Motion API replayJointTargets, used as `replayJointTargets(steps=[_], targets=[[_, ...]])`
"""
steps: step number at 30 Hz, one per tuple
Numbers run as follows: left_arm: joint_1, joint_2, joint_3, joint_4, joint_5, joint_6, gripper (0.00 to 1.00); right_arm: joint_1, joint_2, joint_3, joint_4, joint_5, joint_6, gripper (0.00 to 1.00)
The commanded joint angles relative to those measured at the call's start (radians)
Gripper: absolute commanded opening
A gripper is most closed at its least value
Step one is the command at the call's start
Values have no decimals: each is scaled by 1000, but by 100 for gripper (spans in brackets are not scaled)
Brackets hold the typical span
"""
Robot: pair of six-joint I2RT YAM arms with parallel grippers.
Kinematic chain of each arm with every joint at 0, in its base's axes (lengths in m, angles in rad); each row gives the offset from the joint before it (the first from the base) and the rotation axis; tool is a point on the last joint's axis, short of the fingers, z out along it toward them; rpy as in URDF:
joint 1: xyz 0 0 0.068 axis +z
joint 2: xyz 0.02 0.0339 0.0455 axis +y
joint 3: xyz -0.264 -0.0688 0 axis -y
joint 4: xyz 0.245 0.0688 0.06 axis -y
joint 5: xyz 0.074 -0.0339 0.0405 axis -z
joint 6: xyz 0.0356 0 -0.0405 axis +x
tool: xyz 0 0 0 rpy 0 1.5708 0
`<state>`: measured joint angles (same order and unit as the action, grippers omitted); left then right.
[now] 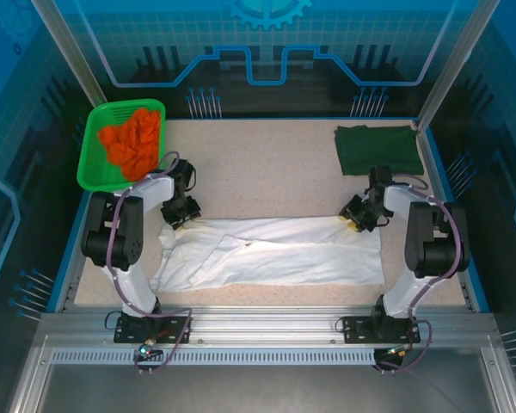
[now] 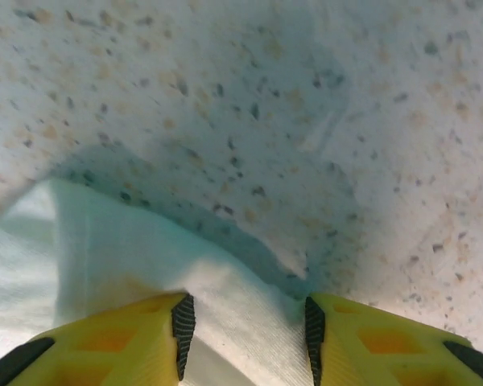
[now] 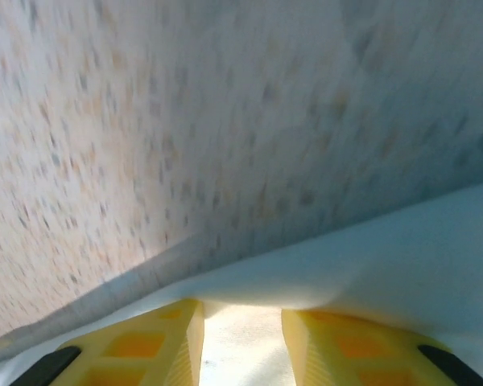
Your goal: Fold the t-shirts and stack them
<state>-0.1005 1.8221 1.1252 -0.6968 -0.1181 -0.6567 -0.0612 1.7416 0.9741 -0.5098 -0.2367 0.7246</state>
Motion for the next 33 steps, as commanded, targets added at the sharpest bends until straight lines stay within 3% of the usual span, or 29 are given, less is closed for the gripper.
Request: replayJointTargets(steps=[1,5,7,10,14,18,20,25,29,33], targets=[[25,19,-2,11,-140,-46,43,-60,82,32,-49,84,-22,37],[56,7,10,30,-138,-39,46,-78,82,56,-4,-46,-35,48],[55,-4,53,25,-99,-8,52,-64,79,84,14,-144,-51,53],[48,-51,126,-3,-33,16,63,-12,-5,98,21,-141,-53,55],[-13,-144,196,-73,-36,48,68,102,-140,95,27,-86,-45,53],[-104,-240,161,-119,-30,30,65,320,-184,112,59,-47,-73,53],[-144,-270,107,-105,12,-1,61,431,-146,139,77,-42,-83,52],[-159,-244,-59,34,237,-73,44,636,111,349,71,-137,-116,38],[-139,-184,-79,35,202,-40,38,742,302,553,-5,-165,-141,34],[-74,-111,-80,29,189,-20,39,780,405,655,-22,-150,-132,34]])
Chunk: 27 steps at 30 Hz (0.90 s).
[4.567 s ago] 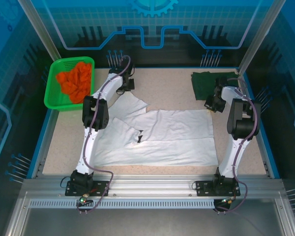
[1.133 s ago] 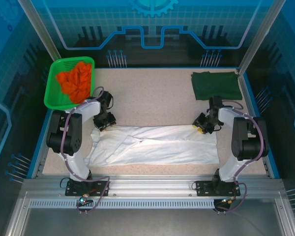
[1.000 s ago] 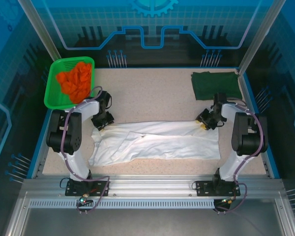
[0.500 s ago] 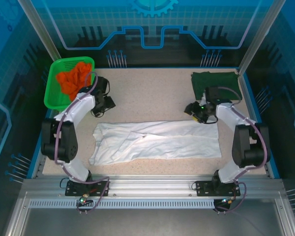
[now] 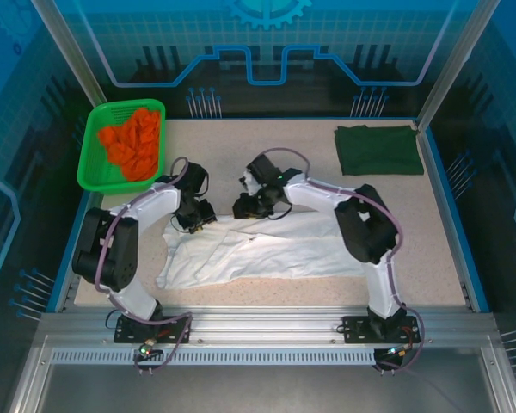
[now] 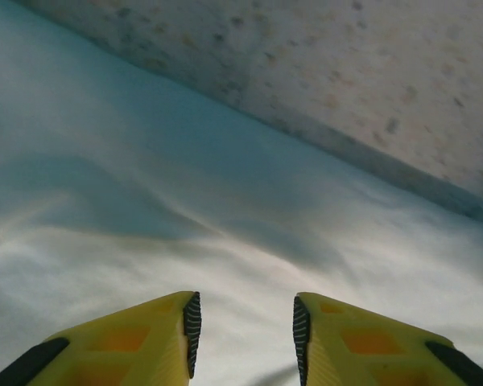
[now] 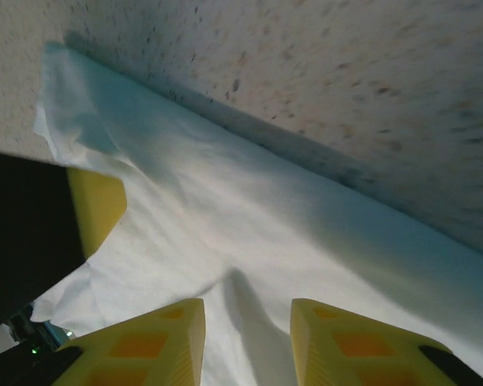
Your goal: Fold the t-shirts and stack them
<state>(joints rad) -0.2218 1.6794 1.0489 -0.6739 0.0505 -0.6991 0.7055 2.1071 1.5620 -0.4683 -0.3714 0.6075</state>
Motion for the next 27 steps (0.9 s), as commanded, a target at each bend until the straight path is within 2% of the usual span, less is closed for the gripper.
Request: replayJointTargets(steps=[1,9,23,27], targets=[[65,44,-3,13,44,20,39,15,60,82,-60,-19,-8,34],[79,149,48,-18,29,78,42,53,136,162,-118,-58,-71,34],[84,161,49,-36,-24,130,46,115,114,118,-179,-2,-153,31],[84,162,51,-41,-20,135,47,116,89,110,-200,74,-173,38]])
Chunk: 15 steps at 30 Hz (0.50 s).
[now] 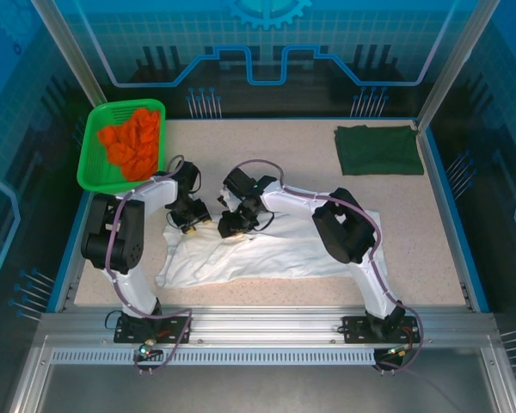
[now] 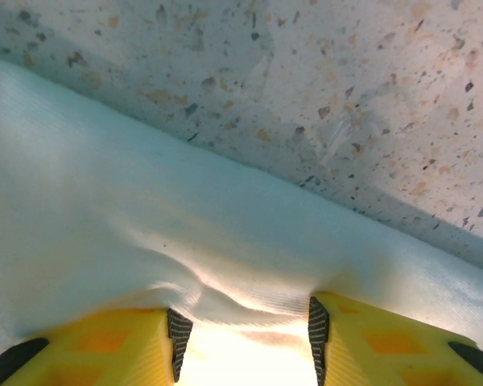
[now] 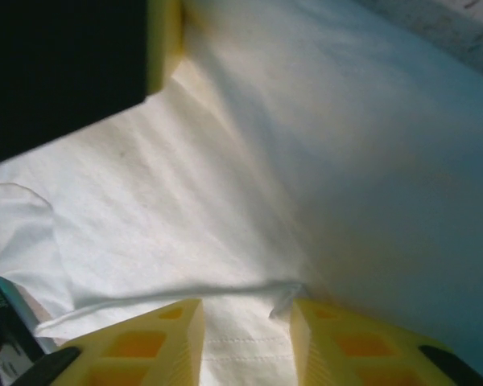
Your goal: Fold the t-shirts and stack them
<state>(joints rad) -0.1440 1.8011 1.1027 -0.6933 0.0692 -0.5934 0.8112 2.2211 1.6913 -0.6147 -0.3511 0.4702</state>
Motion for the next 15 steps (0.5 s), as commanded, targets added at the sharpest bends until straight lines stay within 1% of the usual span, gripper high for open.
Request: replayJointTargets(steps=[1,5,8,11,15], targets=[[6,39,-3,-22,-37,31,48,10,-33,-15,-58,73,-40,40],[6,39,-3,-23,-29,39,50,11,-46,0,-60,108,-47,44],[5,44,-1,-25,-23,46,51,11,-17,40,-84,121,-57,45],[6,49,4,-31,-17,51,51,13,15,76,-103,124,-66,42],[4,51,14,-40,-14,59,52,14,24,87,-104,134,-69,33]])
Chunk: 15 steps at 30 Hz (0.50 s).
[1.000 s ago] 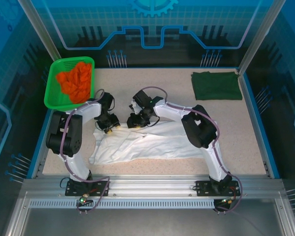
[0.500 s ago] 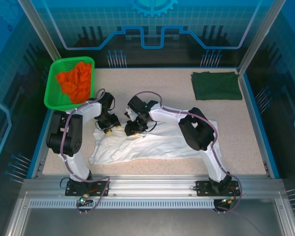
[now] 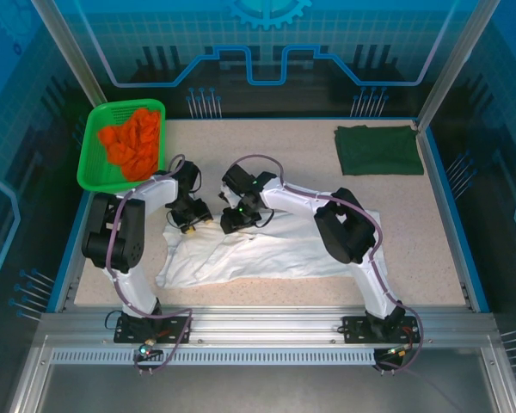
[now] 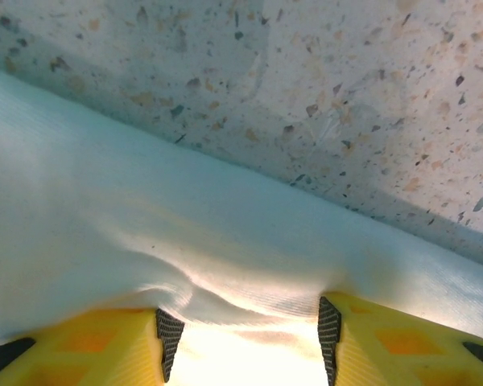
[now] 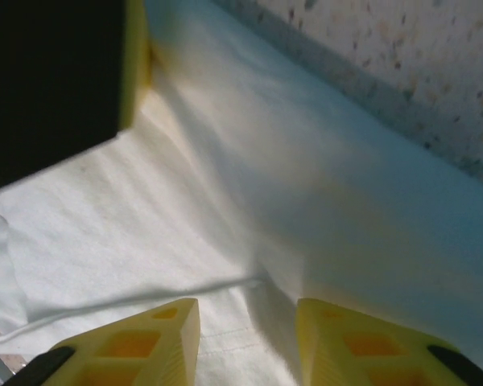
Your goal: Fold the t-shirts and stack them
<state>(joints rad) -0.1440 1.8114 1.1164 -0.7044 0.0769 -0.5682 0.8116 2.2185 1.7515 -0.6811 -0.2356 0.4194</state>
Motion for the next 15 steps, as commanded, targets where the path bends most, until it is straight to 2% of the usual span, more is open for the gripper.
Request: replayJointTargets(steps=[1,4,10,15], targets=[[4,42,2,-31,-20,35,52,14,31,31,-40,20,-20,31],[4,46,7,-34,-18,39,53,18,47,43,-61,19,-41,30],[4,55,16,-36,-13,41,54,33,55,42,-87,57,-85,35],[4,57,19,-39,-15,48,54,45,67,51,-94,73,-93,33]])
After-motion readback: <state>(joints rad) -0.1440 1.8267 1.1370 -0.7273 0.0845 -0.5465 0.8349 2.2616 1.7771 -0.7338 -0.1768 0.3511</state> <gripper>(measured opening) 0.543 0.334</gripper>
